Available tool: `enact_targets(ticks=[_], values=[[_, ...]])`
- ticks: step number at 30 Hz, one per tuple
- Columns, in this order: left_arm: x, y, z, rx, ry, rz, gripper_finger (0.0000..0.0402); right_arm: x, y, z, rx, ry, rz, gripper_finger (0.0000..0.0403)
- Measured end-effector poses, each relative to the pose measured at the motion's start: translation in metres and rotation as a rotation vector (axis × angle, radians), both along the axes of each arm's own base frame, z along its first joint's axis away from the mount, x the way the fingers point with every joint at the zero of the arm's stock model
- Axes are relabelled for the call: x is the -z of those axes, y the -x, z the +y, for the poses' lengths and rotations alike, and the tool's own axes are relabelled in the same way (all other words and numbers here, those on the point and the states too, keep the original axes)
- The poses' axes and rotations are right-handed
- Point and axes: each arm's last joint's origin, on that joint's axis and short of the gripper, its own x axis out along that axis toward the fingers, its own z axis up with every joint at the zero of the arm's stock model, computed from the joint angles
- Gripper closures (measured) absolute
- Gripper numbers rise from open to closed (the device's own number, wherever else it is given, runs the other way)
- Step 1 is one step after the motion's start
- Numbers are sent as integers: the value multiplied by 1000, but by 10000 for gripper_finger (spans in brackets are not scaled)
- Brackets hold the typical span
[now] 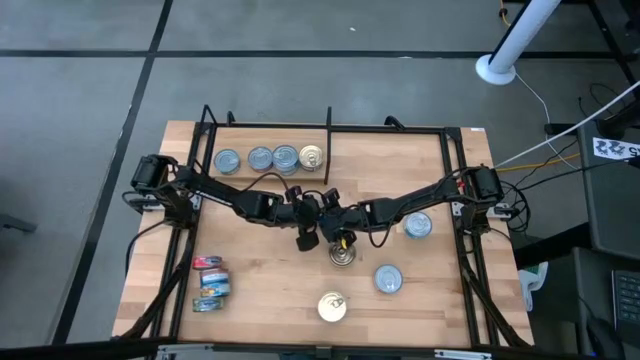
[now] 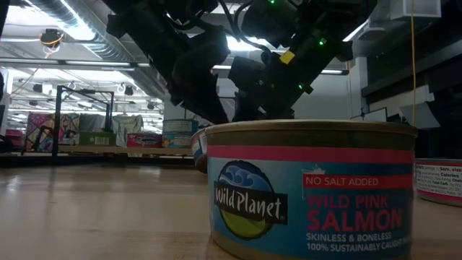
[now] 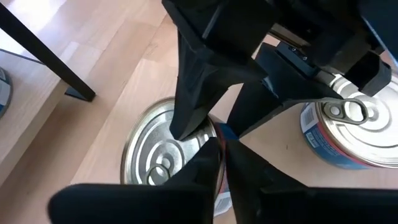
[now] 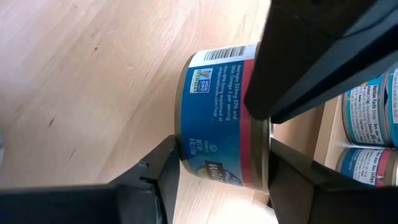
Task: Stack canned seafood by type on shelf
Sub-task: Stack the blue pink tuna can on top of the blue pink tuna can on the shelf
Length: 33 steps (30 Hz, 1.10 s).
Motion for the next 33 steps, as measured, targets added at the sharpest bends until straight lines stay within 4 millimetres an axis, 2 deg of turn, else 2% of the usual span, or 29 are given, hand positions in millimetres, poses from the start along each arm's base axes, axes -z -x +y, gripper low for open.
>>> enact_targets(ticks=[5, 12, 17, 23, 33], values=[[0, 0, -1, 7, 6, -1, 310, 0, 0, 0, 2, -1, -3, 221], [1, 1, -2, 115, -89, 51, 207, 0, 0, 0, 26, -18, -13, 221], [3, 4, -2, 176, -149, 108, 158, 0, 0, -1, 66, -54, -29, 222], [6, 8, -4, 272, -227, 187, 129, -1, -1, -1, 149, -131, -66, 222], [6, 10, -2, 356, -420, 279, 125, -2, -2, 0, 258, -248, -130, 222]])
